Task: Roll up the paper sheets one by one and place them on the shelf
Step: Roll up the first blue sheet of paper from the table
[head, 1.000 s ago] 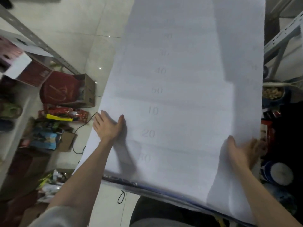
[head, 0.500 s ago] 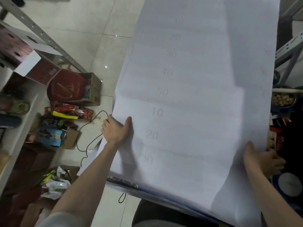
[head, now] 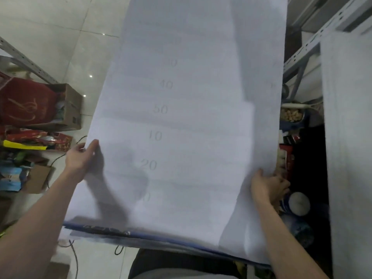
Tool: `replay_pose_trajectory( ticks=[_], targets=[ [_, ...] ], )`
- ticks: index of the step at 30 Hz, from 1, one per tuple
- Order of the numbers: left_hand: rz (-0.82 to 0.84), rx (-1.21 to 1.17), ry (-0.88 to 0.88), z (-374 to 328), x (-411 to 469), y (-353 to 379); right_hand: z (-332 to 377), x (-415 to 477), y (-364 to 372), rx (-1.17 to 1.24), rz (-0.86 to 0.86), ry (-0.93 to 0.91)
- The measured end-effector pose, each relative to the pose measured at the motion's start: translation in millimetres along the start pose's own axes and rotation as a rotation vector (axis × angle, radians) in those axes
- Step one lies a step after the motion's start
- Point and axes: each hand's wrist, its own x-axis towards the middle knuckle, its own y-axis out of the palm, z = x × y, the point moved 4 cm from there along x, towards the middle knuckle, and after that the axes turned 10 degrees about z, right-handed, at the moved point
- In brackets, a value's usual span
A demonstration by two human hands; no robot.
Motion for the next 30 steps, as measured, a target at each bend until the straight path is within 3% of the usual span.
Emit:
replay_pose_trajectory(
  ticks=[6,10,14,22,26,30],
  targets=[
    [-0.038,0.071,0.013,-7,-6,9,-13,-4,-1,0.041,0.037,-0.050],
    [0.060,-0.016,0.043,-7,-34,26,-11,18,-12,0.087,0.008,-0.021],
    [0.067,0.064,0.128,-19,-40,19,-9,47,-14,0.099,0.096,-0.025],
    [0.024,-0.126,0.222,-57,-28,35,2,50,-14,0.508,0.115,-0.076],
    [0.011,-0.080,0.224,-44,-44,47,-4,59,-25,0.387,0.135,-0.112],
    [0.008,-0.101,0.193,-52,-29,46,2,68,-32,0.447,0.151,-0.090]
  ],
)
